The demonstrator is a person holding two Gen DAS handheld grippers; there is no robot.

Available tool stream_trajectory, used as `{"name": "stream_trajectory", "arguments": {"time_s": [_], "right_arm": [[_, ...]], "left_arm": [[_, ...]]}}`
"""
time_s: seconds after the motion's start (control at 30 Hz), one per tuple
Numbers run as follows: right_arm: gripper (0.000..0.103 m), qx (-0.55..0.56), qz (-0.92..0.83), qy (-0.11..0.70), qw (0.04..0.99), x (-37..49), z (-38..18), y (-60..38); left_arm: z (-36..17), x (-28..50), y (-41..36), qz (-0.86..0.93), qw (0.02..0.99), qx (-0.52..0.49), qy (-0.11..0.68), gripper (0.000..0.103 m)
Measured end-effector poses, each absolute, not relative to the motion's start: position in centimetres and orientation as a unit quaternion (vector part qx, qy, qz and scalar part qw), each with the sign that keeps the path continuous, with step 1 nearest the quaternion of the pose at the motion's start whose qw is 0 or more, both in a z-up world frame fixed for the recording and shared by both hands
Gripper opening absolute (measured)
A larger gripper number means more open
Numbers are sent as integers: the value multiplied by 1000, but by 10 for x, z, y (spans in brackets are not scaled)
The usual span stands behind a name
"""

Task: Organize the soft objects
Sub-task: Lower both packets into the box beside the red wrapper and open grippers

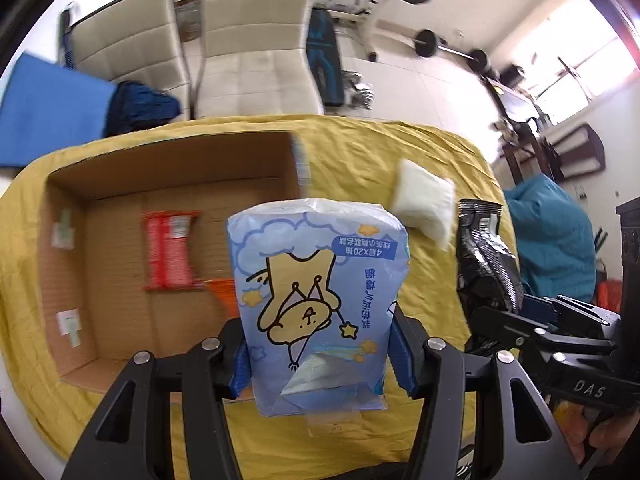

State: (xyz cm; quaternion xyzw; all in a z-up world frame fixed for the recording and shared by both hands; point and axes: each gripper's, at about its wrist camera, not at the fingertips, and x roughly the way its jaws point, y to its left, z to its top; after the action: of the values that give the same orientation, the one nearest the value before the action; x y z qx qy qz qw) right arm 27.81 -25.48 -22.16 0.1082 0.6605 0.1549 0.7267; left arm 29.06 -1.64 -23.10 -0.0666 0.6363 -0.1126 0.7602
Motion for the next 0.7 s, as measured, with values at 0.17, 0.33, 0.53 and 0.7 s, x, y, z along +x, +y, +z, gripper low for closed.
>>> {"name": "stream_trajectory", "arguments": {"time_s": [0.17, 0.33, 0.53, 0.7], "right_arm": [[54, 103, 186, 668, 713, 304, -226, -174], [54, 76, 185, 684, 702, 334, -258, -93], [54, 25, 143, 699, 700, 363, -311, -40], [54, -15, 114, 709, 696, 375, -351, -17]], "left_arm": [[-236, 296, 66, -64, 760, -89, 641, 53], [-268, 310, 149, -17, 745, -114, 657, 53], [-336, 339, 197, 13, 713, -120, 691, 53], [-384, 357, 204, 14, 687, -115, 718, 53]]}}
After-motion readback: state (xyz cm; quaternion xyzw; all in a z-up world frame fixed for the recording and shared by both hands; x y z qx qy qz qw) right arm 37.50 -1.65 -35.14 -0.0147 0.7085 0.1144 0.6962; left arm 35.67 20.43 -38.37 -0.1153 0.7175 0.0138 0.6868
